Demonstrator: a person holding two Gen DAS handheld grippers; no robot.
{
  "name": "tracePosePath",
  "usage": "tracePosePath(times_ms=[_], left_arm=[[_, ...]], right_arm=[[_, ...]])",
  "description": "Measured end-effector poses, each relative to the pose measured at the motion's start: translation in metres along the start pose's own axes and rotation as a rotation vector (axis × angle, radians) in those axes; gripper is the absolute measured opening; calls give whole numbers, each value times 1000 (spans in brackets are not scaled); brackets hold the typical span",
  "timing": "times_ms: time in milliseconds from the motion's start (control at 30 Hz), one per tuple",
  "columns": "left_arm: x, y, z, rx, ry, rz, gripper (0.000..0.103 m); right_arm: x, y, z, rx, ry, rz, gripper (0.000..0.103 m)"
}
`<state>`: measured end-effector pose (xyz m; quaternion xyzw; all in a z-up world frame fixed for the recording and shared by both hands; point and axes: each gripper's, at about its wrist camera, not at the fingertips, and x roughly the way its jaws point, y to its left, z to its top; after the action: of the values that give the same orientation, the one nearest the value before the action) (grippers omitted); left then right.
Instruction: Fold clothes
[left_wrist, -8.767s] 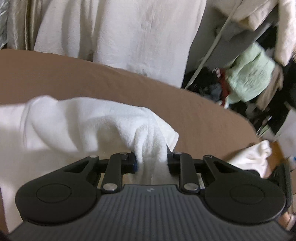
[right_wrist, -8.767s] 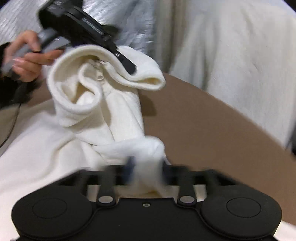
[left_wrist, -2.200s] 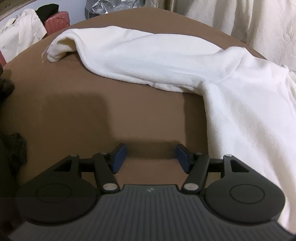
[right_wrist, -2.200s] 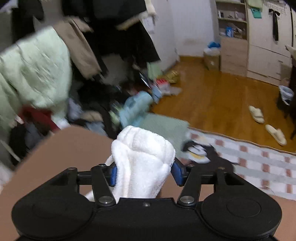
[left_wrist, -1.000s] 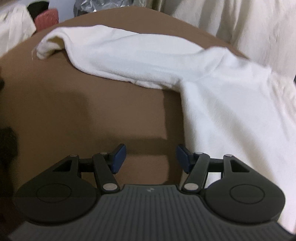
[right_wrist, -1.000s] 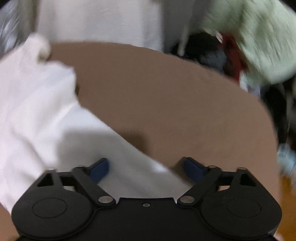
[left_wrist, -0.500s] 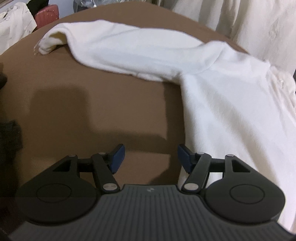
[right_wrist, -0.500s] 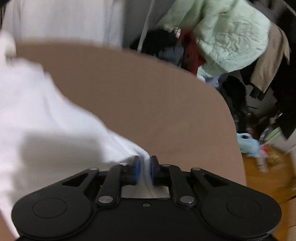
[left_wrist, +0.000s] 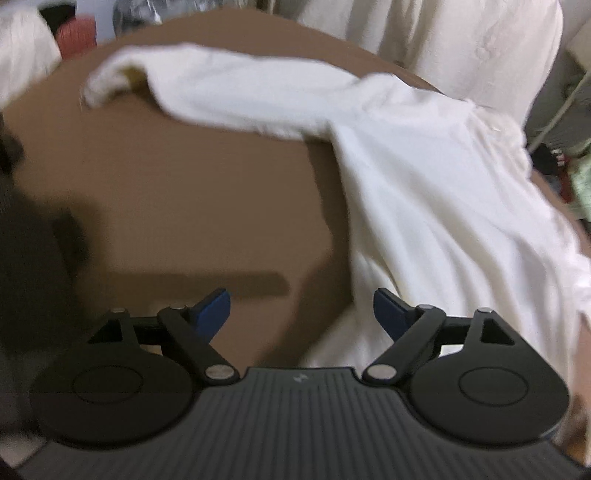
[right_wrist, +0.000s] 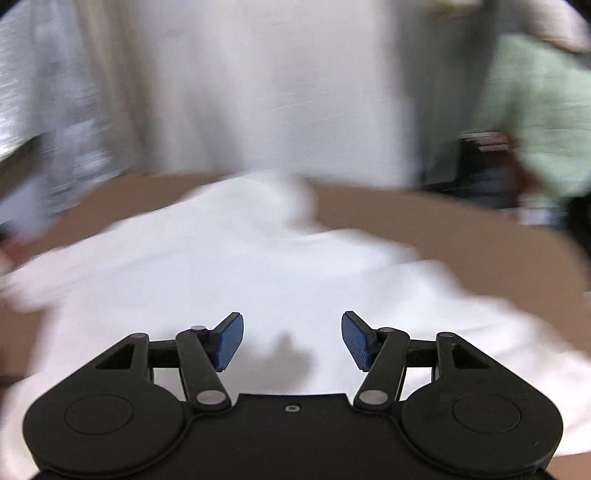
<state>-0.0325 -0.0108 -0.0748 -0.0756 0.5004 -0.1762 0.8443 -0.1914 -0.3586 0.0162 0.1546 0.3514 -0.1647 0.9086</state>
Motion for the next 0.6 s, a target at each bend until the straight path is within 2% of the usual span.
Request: tracePosePath(times_ms=[167, 267, 367, 400, 467, 500, 533, 600], left_arm=[[-11, -10, -19, 92, 7, -72, 85], [-11, -4, -18, 59, -6, -69, 85], [-12, 4, -17, 24, -23, -57, 85], [-14, 8, -17, 13, -35, -50, 85], [-19, 13, -16, -2, -68, -34, 85], [-22, 15, -16, -8, -90, -25, 85], [-24, 17, -15, -14, -108, -24, 85], [-28, 21, -13, -29, -134, -40, 85]], right_arm=[[9, 145, -55, -227, 81, 328, 64], [17, 213, -89, -421, 123, 482, 65], [26, 274, -134, -666, 156, 530, 71], [31, 290, -149, -759, 146, 491, 71], [42, 311, -170, -880, 88, 357, 53], [48, 317, -177, -911, 67, 314, 25], [52, 309, -170, -851, 71, 350, 14], [56, 282, -148, -658, 64, 454, 14]])
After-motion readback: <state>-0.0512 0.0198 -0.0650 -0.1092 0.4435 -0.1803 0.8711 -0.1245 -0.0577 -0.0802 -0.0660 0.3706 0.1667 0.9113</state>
